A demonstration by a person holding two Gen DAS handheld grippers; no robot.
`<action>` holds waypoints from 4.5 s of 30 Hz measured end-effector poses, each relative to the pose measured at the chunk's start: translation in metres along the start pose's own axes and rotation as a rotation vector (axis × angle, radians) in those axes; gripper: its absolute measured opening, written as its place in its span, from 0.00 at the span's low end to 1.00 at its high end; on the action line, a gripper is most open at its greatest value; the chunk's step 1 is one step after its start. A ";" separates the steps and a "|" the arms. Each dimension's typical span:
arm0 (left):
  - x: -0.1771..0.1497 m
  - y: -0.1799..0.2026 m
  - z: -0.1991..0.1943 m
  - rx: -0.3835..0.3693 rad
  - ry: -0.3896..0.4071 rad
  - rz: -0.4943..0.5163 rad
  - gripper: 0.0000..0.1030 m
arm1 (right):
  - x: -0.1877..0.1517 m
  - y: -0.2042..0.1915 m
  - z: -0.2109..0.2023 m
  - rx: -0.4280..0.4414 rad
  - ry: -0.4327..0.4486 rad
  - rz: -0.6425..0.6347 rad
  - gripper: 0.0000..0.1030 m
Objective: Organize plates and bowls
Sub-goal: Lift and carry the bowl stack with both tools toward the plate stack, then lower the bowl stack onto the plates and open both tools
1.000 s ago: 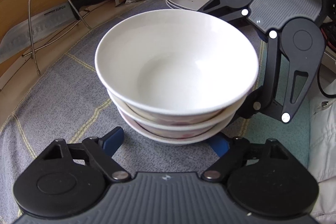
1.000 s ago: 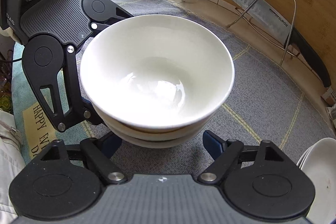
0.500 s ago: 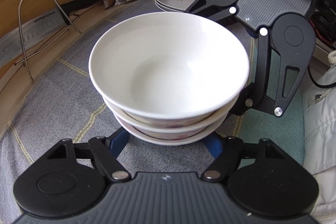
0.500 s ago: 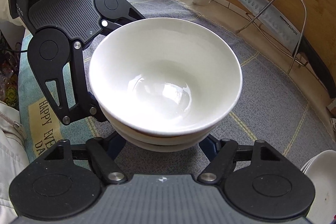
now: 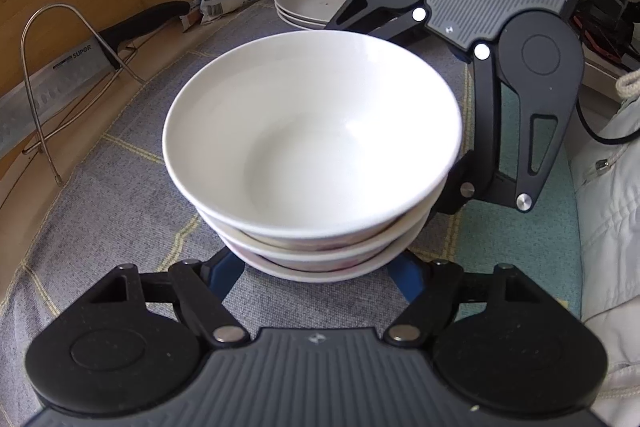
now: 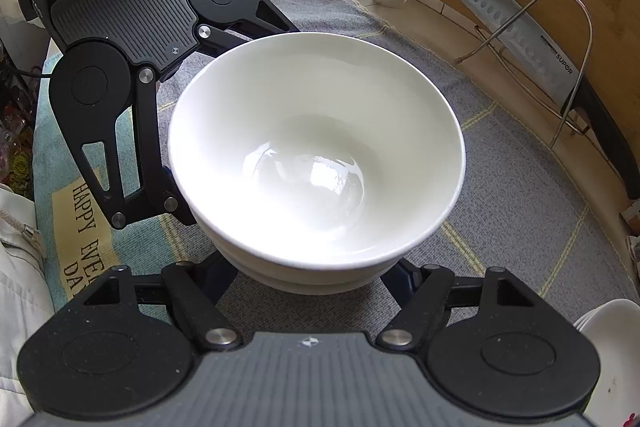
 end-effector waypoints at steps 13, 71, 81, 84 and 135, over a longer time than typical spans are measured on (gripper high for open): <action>0.004 -0.001 0.005 -0.025 -0.006 0.030 0.76 | 0.001 0.001 0.001 0.008 -0.007 -0.003 0.78; 0.008 -0.011 0.004 -0.139 0.065 0.066 0.85 | 0.003 -0.002 -0.013 0.013 -0.013 0.026 0.85; 0.010 -0.008 0.005 -0.150 0.053 0.064 0.84 | 0.003 -0.006 -0.016 -0.005 -0.012 0.036 0.85; 0.013 -0.005 0.004 -0.146 0.050 0.071 0.84 | 0.002 -0.008 -0.019 -0.010 -0.009 0.036 0.85; 0.229 0.045 0.121 -0.117 0.053 0.172 0.84 | -0.138 0.153 -0.146 -0.128 0.012 0.108 0.84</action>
Point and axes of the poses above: each gripper's, at about its wrist camera, not at the fingertips, and z roughly the way its jaws point, y to its right, x to its top, the point moved 5 cm from there along z, roughly the way its jaws point, and after that the axes turned 8 degrees about x, right-handed, at the moved point
